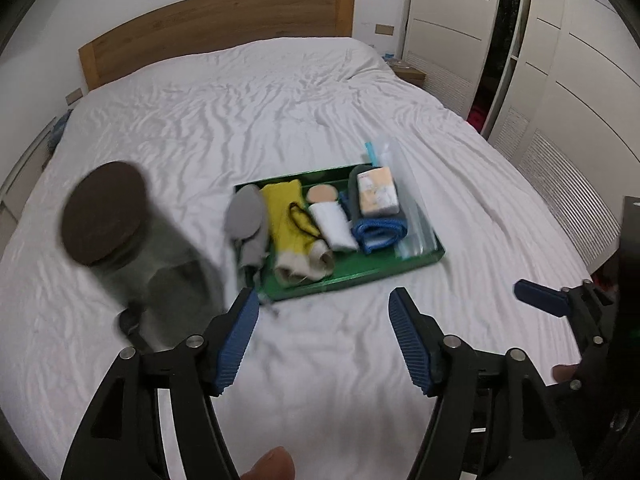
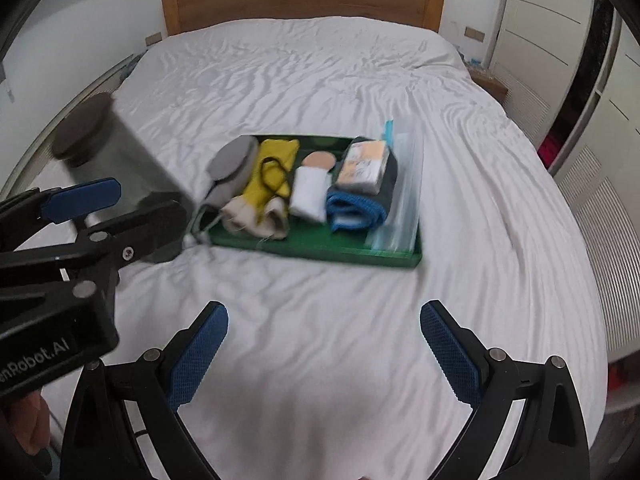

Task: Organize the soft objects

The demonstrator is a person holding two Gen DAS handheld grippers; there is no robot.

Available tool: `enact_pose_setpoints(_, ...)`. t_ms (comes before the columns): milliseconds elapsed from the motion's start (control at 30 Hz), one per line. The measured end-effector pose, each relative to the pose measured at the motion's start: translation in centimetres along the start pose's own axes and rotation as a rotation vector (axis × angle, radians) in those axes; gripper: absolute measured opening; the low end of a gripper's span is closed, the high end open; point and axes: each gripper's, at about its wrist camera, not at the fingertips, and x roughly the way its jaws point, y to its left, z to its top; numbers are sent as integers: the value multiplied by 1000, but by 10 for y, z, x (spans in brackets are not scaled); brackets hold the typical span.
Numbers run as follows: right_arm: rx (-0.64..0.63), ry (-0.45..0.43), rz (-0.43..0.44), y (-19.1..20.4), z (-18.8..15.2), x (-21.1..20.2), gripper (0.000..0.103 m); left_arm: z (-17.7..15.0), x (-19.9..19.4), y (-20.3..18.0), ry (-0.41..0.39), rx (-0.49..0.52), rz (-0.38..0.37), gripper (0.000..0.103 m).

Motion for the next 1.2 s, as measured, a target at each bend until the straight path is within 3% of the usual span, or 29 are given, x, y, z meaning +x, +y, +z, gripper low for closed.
enact_pose_setpoints(367, -20, 2, 3, 79, -16, -135, 99, -36, -112, 67, 15, 46, 13, 63)
enact_pose_setpoints(467, -22, 9, 25, 108, -21, -173, 99, -46, -144, 85, 24, 56, -8, 63)
enact_pose_setpoints(633, -17, 4, -21, 157, -27, -241, 99, -50, -191, 108, 9, 95, -65, 63)
enact_pose_setpoints(767, 31, -4, -39, 188, -29, -291, 99, -47, -225, 120, -14, 147, -57, 76)
enact_pose_setpoints(967, -39, -18, -22, 216, -26, -342, 99, -48, -262, 126, -59, 111, -44, 78)
enact_pose_setpoints(1200, -128, -48, 10, 214, -31, -366, 99, -52, -273, 128, -115, 59, 30, 78)
